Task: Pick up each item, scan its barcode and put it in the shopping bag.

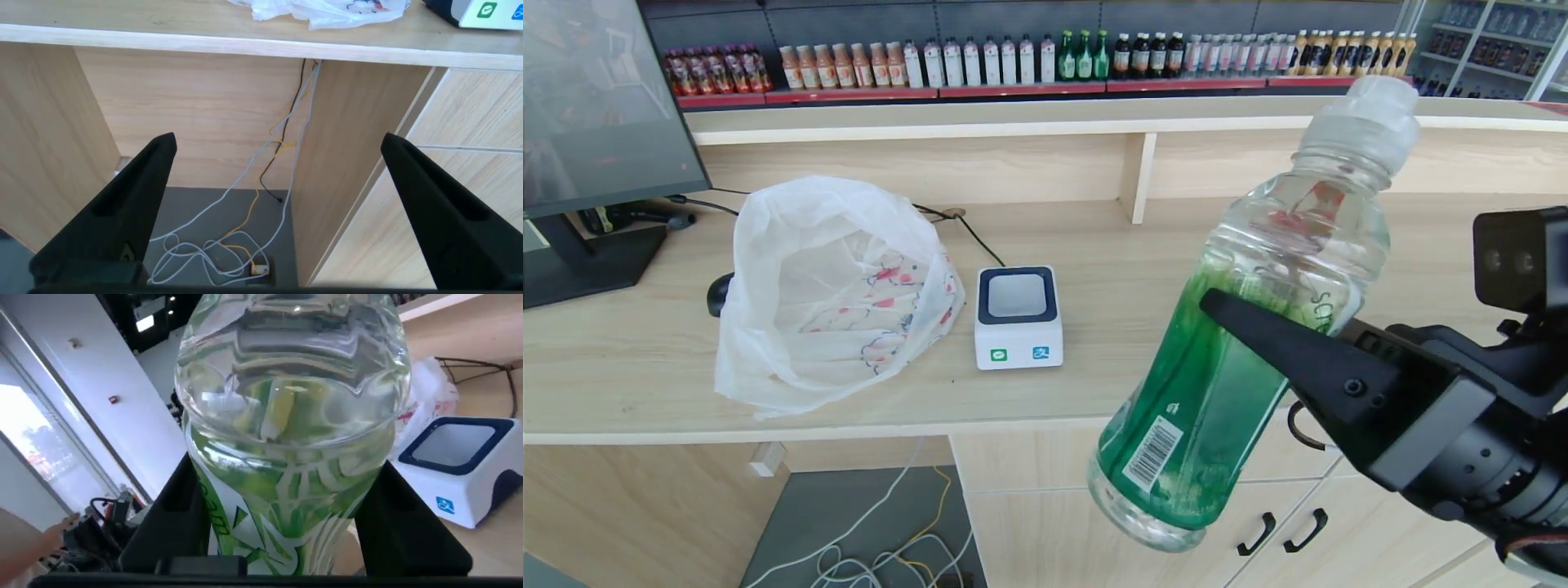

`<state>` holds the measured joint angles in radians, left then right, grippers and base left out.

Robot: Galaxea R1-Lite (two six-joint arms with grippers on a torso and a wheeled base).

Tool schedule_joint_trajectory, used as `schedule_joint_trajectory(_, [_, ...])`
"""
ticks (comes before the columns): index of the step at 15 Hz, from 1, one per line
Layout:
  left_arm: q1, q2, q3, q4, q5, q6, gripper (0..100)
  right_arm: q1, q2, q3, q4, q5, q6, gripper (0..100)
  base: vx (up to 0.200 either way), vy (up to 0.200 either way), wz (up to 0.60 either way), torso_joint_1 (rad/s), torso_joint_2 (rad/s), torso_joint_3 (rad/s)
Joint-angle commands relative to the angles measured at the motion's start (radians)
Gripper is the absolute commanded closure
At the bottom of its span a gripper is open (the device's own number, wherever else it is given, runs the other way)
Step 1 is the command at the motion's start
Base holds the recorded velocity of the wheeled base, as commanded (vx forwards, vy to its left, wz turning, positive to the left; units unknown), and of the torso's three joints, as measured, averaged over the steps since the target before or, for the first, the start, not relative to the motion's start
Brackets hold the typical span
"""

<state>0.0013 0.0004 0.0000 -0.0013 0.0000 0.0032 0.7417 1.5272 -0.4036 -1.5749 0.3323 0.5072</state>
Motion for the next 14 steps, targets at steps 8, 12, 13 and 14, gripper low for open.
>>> schedule_joint_trajectory(8, [0.000, 0.000, 0.000, 0.000, 0.002, 0.000, 0, -0.001, 0.073, -0.167, 0.004, 0.100, 0.205, 100, 0.000, 0.000, 0.00, 0.000, 0.00, 0.000])
schedule_joint_trajectory(12, [0.000, 0.000, 0.000, 0.000, 0.000, 0.000, 0, -0.001, 0.076, -0.187, 0.004, 0.178, 0.254, 100, 0.000, 0.000, 0.00, 0.000, 0.00, 0.000])
schedule_joint_trajectory(13, [0.000, 0.000, 0.000, 0.000, 0.000, 0.000, 0, -0.001, 0.076, -0.195, 0.004, 0.189, 0.264, 100, 0.000, 0.000, 0.00, 0.000, 0.00, 0.000])
schedule_joint_trajectory(14, [0.000, 0.000, 0.000, 0.000, 0.000, 0.000, 0, -0.001, 0.077, -0.207, 0.004, 0.194, 0.286, 100, 0.000, 0.000, 0.00, 0.000, 0.00, 0.000])
